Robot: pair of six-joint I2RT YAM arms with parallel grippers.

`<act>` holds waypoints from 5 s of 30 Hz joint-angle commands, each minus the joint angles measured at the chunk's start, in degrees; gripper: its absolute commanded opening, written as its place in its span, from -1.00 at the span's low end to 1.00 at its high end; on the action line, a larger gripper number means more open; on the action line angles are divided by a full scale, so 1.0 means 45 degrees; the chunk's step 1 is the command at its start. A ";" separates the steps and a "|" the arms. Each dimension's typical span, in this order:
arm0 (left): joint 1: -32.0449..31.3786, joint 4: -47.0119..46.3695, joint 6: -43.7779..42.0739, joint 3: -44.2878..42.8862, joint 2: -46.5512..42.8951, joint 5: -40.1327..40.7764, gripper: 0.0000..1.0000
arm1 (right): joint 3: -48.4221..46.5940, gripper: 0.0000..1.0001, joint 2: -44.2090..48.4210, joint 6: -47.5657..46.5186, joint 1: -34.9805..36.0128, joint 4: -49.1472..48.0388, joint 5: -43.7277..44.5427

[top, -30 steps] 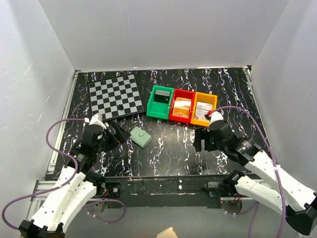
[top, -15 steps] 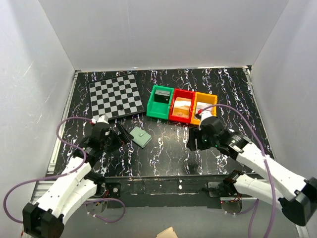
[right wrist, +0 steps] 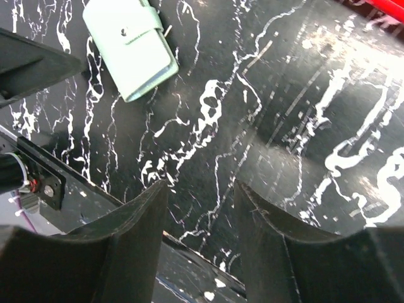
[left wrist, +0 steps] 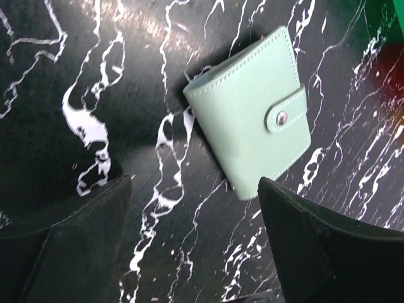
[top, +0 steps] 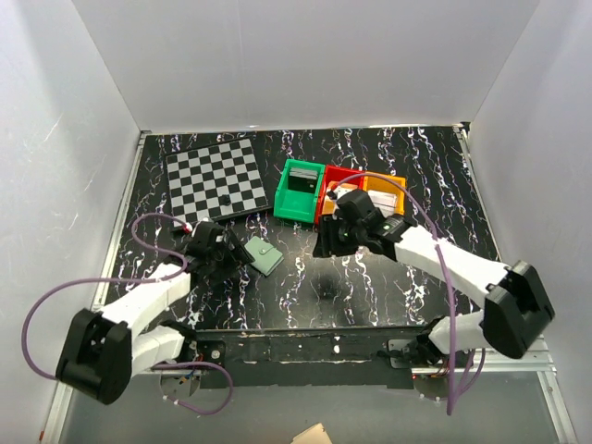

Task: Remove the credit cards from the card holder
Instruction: Move the card holder to the center of the board.

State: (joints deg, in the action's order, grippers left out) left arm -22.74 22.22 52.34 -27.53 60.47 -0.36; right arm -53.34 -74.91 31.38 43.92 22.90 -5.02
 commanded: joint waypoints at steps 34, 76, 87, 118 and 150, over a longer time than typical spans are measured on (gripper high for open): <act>-0.2114 -0.2535 -0.3213 -0.2652 0.5294 -0.2167 -0.01 | 0.0310 0.25 -0.1751 0.0234 0.0240 -0.1103 -0.1094; -0.0962 -0.1675 0.0733 -0.1050 0.2753 -0.0701 0.01 | -0.5081 0.01 -0.8099 -0.0429 0.0220 -0.0771 -0.1287; -0.0923 -0.2320 0.0109 -0.1831 0.3885 -0.1404 0.00 | -0.3520 -0.14 -0.7572 -0.0196 0.0279 -0.1239 -0.1736; -0.1312 -0.3999 -0.0322 -0.1734 0.5253 -0.3786 -0.01 | -0.1839 -0.06 -0.5735 0.0313 -0.0170 -0.1669 -0.2693; -0.3755 -0.4490 0.0440 0.0317 0.3342 -0.3066 -0.36 | 0.2753 -0.27 -0.2143 0.1563 0.0826 -0.2882 -0.1894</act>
State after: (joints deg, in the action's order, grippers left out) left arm -39.27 0.16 53.21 -27.18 79.22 -17.34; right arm -41.32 -87.20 38.44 47.35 9.21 -15.75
